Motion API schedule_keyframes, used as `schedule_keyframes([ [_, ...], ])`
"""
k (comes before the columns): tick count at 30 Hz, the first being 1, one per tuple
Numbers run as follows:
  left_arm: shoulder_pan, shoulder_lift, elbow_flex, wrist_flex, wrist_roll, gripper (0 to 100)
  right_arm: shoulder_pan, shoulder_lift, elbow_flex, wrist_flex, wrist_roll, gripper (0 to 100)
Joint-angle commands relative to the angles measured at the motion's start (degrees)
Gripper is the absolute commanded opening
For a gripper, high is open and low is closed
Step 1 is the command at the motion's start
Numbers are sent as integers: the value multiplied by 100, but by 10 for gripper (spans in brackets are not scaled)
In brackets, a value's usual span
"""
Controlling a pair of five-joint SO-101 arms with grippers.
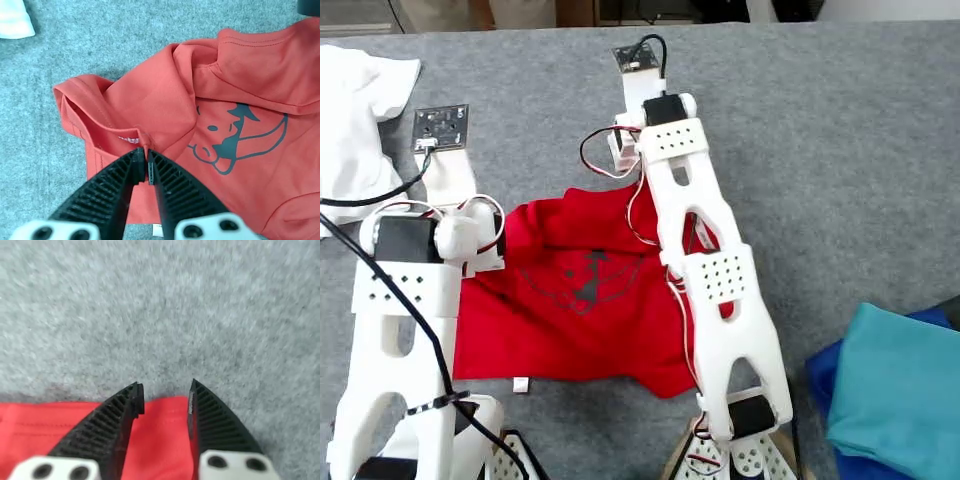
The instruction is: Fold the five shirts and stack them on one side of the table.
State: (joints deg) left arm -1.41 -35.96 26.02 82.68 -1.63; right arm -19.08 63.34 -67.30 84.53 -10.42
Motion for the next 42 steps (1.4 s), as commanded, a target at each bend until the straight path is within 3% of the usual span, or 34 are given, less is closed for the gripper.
schedule_keyframes([
  [1,53,-145,-334,-9,44,19,-40,101,-488,114,-26,167],
  [17,18,-110,-290,-18,0,19,-31,303,-778,844,-35,168],
  [30,35,-101,-281,18,0,19,444,312,-1244,914,-35,169],
  [42,53,-101,-281,18,0,19,268,356,-1182,1152,-1064,168],
])
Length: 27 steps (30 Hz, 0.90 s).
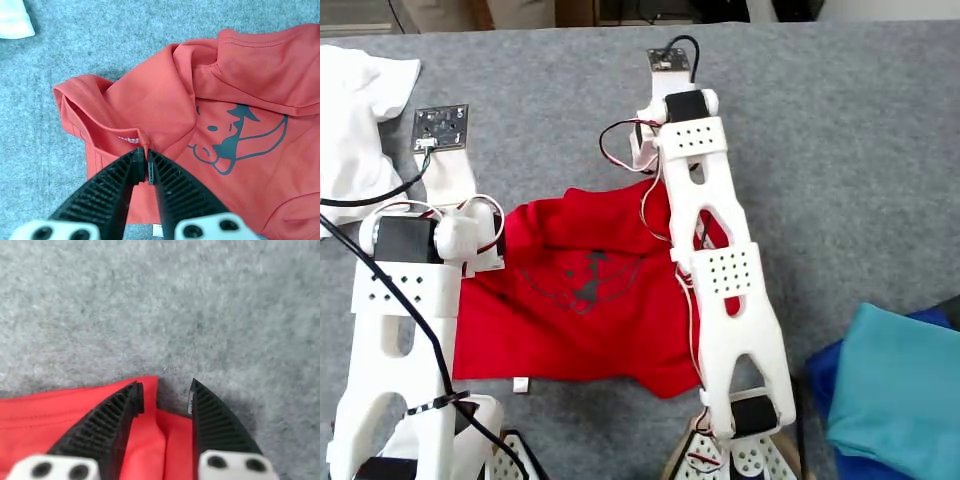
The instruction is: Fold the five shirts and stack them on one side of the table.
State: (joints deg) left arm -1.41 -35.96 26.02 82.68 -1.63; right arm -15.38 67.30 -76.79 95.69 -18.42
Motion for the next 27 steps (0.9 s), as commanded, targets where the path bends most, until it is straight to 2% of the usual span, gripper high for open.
schedule_keyframes([
  [1,53,-101,-281,18,0,19,-101,-40,-233,53,-387,168],
  [6,26,-101,-281,18,0,19,-110,-4,-233,185,-809,168],
  [27,26,-101,-281,18,0,19,-321,303,-295,62,-774,166],
])
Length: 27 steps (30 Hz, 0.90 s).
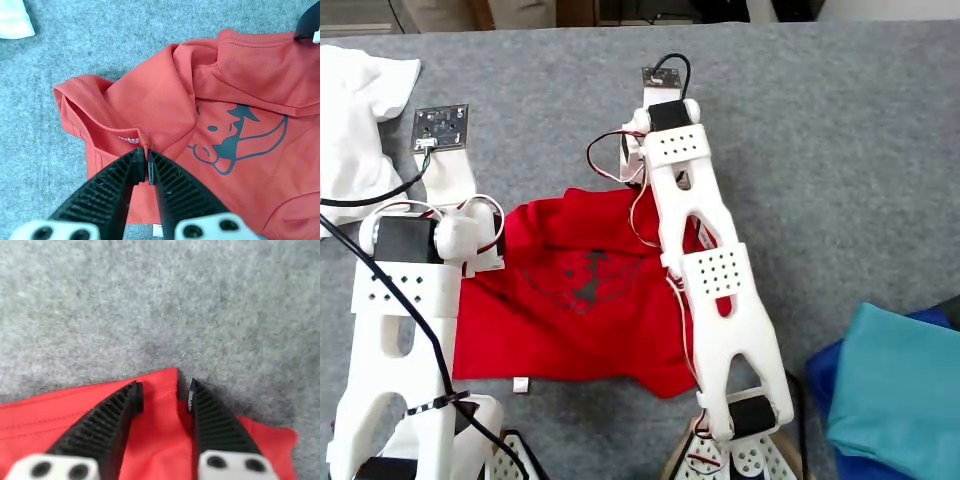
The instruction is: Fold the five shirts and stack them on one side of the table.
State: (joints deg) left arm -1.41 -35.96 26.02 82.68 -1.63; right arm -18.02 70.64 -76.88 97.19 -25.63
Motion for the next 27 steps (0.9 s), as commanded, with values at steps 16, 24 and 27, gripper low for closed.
schedule_keyframes([
  [16,18,-110,-281,35,0,19,31,-57,-400,-105,-79,6],
  [24,44,-101,-334,-167,0,19,400,-40,-1666,88,-53,6],
  [27,18,-145,-352,-237,0,19,505,-189,-1895,211,79,6],
])
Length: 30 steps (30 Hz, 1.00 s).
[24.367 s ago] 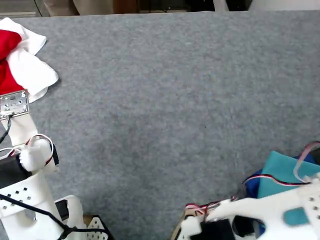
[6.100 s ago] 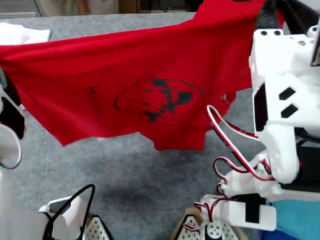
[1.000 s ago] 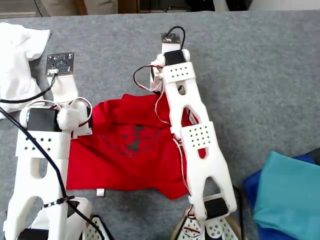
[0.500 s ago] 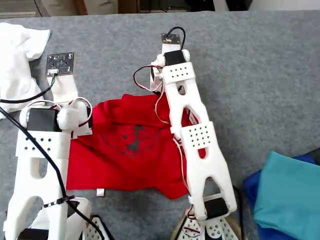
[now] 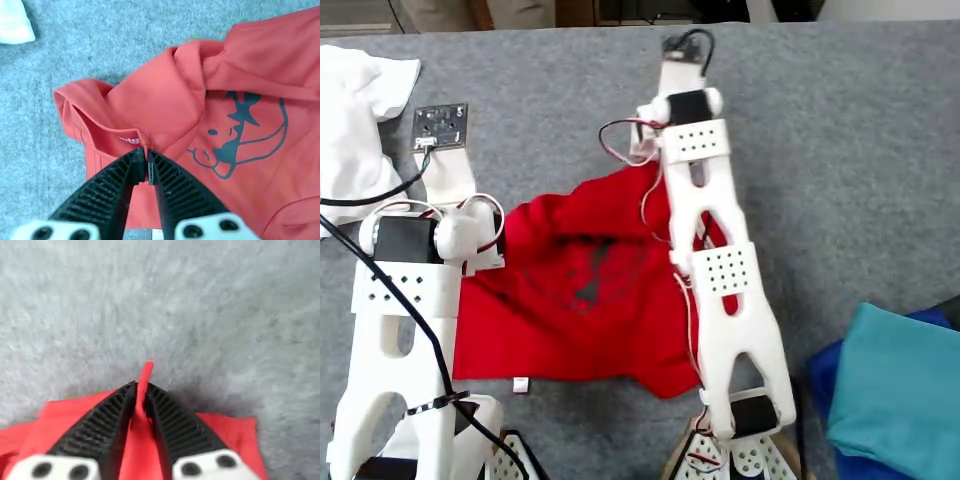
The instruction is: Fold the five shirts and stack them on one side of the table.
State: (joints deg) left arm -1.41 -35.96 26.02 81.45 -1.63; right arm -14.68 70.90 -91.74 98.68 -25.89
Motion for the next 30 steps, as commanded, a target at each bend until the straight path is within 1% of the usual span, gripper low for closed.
schedule_keyframes([
  [1,18,-145,-378,-105,0,19,189,-374,-382,88,211,6],
  [6,9,-145,-897,-105,9,19,207,-1226,-382,176,492,6],
  [18,9,-154,-3121,-26,35,19,145,-4198,-374,149,1380,6],
  [25,44,-523,-5187,870,44,19,171,-6062,-374,141,1785,6],
  [30,0,-787,-6101,1407,0,19,180,-7196,-356,132,2101,6],
])
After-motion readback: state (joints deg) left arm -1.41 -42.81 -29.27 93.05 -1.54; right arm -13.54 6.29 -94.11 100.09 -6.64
